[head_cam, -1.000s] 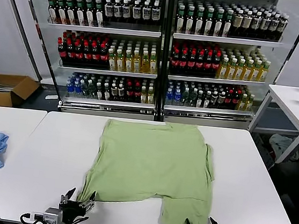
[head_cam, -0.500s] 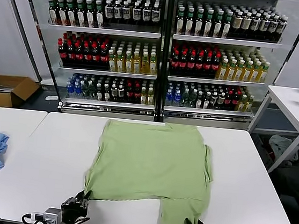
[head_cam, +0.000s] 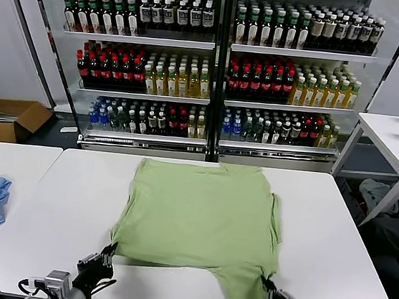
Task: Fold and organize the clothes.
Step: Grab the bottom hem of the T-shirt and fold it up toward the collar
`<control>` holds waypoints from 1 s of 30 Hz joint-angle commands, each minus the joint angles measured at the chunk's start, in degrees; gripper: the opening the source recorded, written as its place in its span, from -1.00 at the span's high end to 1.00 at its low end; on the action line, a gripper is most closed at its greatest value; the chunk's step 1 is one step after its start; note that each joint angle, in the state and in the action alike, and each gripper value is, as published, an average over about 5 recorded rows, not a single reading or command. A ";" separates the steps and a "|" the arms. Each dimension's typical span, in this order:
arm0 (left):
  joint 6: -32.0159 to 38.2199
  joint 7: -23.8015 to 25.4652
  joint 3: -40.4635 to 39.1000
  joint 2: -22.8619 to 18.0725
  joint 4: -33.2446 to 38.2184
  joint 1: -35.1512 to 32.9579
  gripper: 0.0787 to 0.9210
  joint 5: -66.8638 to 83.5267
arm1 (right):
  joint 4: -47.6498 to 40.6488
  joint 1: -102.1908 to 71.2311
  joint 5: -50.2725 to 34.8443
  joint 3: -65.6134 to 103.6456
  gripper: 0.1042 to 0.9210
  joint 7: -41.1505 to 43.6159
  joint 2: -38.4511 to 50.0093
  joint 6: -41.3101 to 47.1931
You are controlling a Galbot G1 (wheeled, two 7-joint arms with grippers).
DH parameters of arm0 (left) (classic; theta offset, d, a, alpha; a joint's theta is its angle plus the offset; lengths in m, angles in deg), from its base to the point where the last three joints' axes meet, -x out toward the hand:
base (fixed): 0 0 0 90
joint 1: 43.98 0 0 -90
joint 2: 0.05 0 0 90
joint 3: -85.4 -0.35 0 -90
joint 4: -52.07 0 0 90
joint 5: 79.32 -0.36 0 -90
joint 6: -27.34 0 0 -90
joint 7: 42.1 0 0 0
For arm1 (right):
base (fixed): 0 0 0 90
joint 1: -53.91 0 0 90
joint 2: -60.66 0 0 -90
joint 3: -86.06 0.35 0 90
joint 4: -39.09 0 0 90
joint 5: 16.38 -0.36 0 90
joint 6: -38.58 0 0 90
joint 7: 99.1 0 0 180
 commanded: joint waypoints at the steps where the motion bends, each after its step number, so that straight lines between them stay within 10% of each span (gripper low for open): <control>1: 3.39 0.42 -0.45 4.57 -2.40 8.31 0.99 8.06 | -3.72 11.96 -2.66 -0.51 1.00 0.04 2.22 -1.08; 14: 2.98 0.72 -10.12 7.45 -21.59 27.85 0.99 1.88 | -24.45 37.44 2.56 -16.12 1.00 3.72 1.89 0.58; 23: 2.88 0.69 -11.56 5.46 -20.84 25.43 0.91 -2.57 | -25.70 35.80 11.19 -18.77 0.69 6.85 0.33 2.83; 30: 3.19 -1.02 -8.88 4.41 -16.70 18.64 0.46 -3.36 | -23.47 28.15 11.89 -12.68 0.20 4.62 0.45 0.19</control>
